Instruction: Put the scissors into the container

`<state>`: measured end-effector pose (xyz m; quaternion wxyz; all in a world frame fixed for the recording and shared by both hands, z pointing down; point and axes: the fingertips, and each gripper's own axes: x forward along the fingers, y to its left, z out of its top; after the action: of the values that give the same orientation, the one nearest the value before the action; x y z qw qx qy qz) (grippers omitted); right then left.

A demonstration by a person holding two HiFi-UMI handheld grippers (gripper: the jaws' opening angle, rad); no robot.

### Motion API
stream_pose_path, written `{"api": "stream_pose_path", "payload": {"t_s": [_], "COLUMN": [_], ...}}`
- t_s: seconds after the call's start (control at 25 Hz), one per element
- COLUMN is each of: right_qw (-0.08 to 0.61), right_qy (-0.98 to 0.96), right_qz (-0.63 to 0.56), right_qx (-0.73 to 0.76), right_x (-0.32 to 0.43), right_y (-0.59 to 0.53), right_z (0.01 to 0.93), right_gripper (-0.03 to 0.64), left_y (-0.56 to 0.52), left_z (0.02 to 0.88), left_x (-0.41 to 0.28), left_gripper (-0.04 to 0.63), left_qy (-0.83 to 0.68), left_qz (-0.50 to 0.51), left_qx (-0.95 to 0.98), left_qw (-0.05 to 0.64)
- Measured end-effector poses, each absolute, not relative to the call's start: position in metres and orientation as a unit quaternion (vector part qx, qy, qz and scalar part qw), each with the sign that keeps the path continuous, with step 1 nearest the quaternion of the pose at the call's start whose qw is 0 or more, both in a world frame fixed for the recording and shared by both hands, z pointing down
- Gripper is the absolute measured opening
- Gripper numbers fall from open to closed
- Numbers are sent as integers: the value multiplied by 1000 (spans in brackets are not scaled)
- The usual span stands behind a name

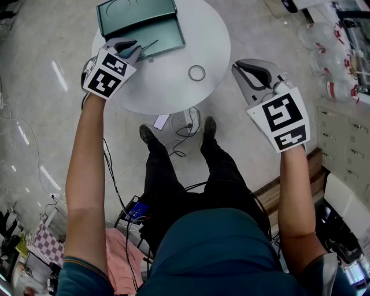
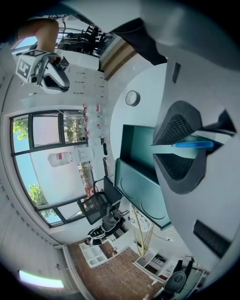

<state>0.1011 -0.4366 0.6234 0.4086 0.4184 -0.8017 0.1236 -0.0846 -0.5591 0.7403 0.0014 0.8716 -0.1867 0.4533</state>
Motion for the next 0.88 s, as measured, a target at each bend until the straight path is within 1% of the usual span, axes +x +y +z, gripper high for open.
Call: {"api": "stream_pose_path", "payload": {"t_s": [0.4, 0.88], "right_qw": [392, 359], "right_qy": [-810, -826], "right_qz": [99, 56], "right_qx": [425, 431], "right_x": [90, 72], "right_y": [-427, -395], "right_z": [577, 484], "right_gripper": [43, 43], "left_y": [-547, -490], "left_z": [664, 527], "left_x": [-87, -109], "left_gripper": [60, 60], "left_qy": [-194, -214], "left_qz": [442, 414], "left_qx": [874, 879], "left_qw": [-49, -104]}}
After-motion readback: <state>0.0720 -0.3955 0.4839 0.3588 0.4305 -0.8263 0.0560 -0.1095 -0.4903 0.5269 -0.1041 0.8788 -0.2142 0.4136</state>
